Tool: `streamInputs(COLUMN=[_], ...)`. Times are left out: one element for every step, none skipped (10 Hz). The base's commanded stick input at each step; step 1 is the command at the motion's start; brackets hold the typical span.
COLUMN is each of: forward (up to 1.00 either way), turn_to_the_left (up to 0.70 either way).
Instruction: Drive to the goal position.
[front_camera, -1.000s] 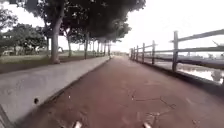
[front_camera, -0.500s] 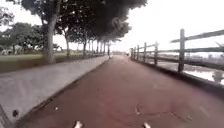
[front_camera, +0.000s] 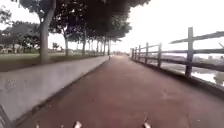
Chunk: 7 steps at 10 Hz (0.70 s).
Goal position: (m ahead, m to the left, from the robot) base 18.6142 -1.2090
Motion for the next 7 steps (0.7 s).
streamInputs(forward=[0.7,0.7,0.7,0.7,0.7,0.7,0.7], turn_to_the_left=[0.0,0.0,0.0,0.0,0.0,0.0,0.0])
